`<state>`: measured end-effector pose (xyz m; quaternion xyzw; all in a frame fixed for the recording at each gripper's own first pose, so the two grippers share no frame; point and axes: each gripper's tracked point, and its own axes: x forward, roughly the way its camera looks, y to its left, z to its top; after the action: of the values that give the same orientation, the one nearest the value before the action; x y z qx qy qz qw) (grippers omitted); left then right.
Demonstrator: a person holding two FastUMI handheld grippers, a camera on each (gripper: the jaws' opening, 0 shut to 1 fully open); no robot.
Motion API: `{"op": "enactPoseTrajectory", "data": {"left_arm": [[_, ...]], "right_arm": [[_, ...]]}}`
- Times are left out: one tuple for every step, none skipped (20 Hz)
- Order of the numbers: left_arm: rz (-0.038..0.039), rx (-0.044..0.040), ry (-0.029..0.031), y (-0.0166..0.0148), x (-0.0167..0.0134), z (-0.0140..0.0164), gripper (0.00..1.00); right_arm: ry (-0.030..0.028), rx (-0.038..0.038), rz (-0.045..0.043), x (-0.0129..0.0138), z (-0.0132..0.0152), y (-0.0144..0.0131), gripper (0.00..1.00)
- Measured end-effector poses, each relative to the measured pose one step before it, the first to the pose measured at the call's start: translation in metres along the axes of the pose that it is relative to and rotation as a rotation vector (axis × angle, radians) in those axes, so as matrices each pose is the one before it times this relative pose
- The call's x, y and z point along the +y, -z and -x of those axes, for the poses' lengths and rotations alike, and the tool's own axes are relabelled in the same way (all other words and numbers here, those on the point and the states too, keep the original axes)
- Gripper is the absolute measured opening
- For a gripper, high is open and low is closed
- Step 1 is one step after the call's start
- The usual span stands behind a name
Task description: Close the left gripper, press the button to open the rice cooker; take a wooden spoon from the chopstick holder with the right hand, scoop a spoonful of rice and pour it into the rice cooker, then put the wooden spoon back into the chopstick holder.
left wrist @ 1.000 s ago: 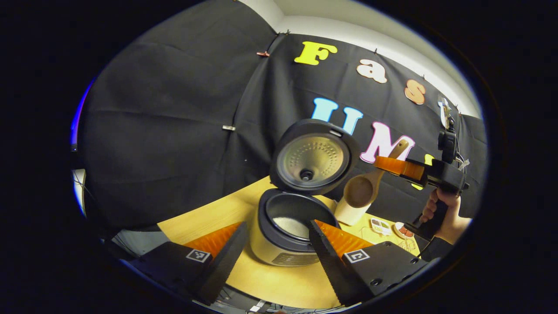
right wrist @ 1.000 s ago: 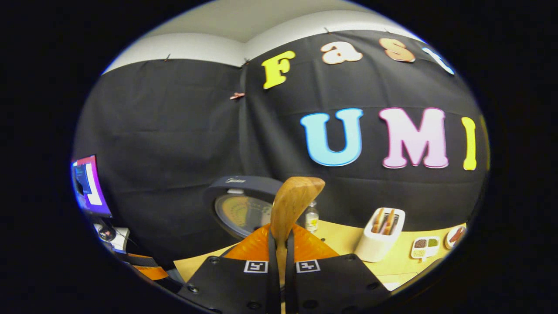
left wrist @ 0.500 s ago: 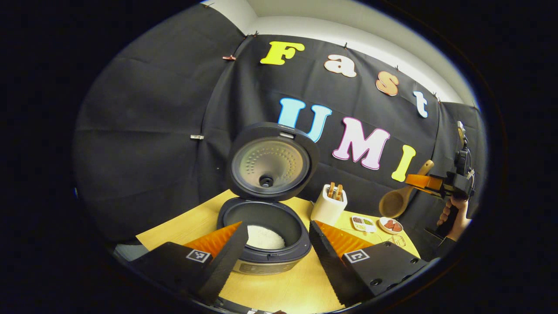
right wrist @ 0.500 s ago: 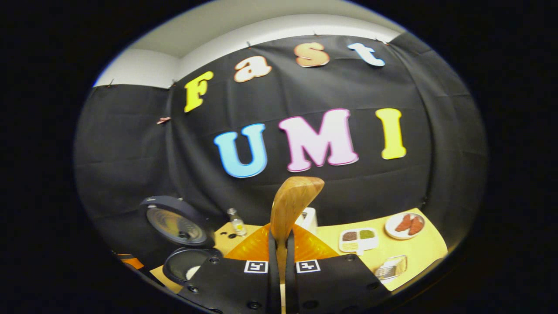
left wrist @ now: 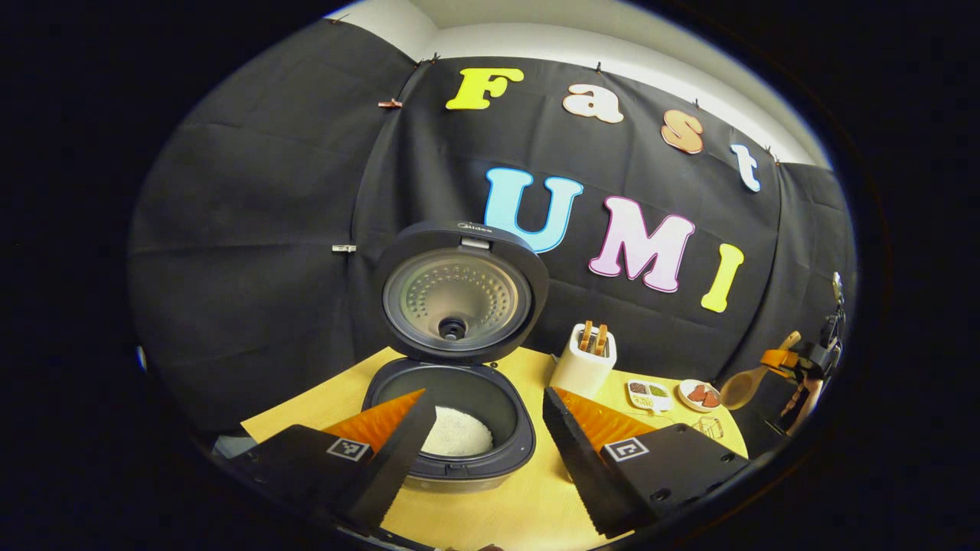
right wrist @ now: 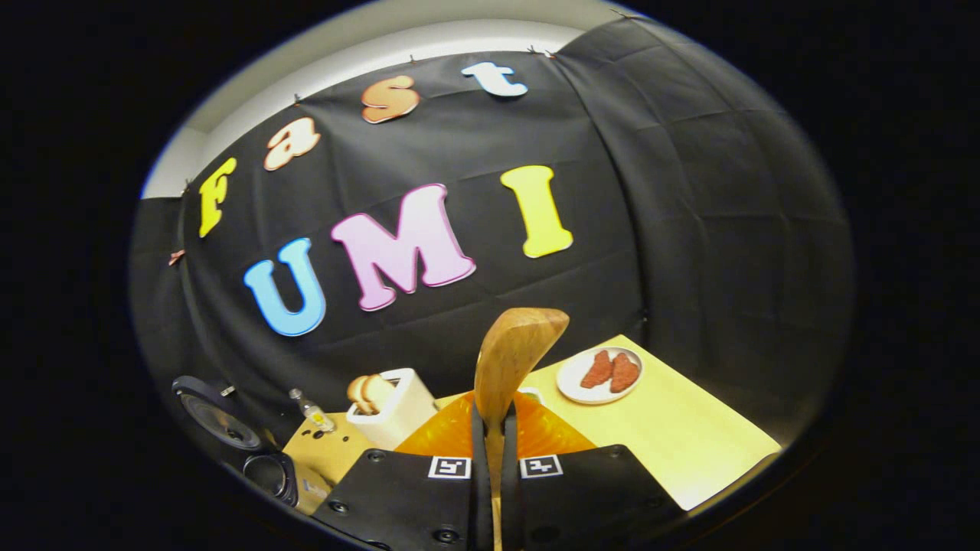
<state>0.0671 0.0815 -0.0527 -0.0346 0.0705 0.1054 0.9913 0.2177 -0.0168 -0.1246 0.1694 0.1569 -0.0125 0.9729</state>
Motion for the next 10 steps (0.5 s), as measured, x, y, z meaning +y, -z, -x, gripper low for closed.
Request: {"op": "enactPoseTrajectory", "data": {"left_arm": [[-0.00655,0.00153,-0.01607,-0.00092,-0.00074,-0.00059,0.95],[-0.00436,0.00326,-0.01532,-0.00060,-0.00149,-0.00060,0.95],[-0.00198,0.00375,-0.01258,0.00005,-0.00242,-0.00073,0.95],[-0.00340,0.00250,-0.01157,-0.00024,-0.00239,-0.00031,0.95],[-0.00532,0.00550,-0.01296,0.00055,-0.00314,-0.00161,0.95],[-0.00560,0.00449,-0.01156,-0.00042,-0.00380,-0.00025,0.95],[-0.00429,-0.00141,-0.01096,-0.00199,-0.00334,0.00001,0.95],[-0.00379,-0.00568,-0.01065,-0.00330,-0.00388,-0.00008,0.95],[-0.00222,-0.00480,-0.01079,-0.00212,-0.00321,0.00011,0.95],[0.00112,-0.00684,-0.00885,-0.00396,-0.00394,0.00024,0.95]], "right_arm": [[0.01662,0.01201,-0.01168,-0.01146,-0.00463,0.00444,0.09],[0.01810,0.01476,-0.01056,-0.01335,-0.00660,0.00587,0.09],[0.01165,0.01973,-0.00633,-0.01041,-0.00786,0.00718,0.08],[0.00595,0.02681,-0.00384,-0.00942,-0.00614,0.01028,0.08],[0.00609,0.02683,-0.00244,-0.00800,-0.00679,0.00915,0.08],[0.00630,0.02370,-0.00584,-0.00724,-0.00719,0.00849,0.09],[0.00083,0.02174,-0.00846,-0.00439,-0.00676,0.00858,0.09],[-0.00111,0.02022,-0.00422,-0.00348,-0.00568,0.00857,0.09],[0.00206,0.02051,0.00076,-0.00374,-0.00599,0.00868,0.09],[0.00071,0.02040,0.00739,-0.00355,-0.00500,0.01070,0.09]]}}
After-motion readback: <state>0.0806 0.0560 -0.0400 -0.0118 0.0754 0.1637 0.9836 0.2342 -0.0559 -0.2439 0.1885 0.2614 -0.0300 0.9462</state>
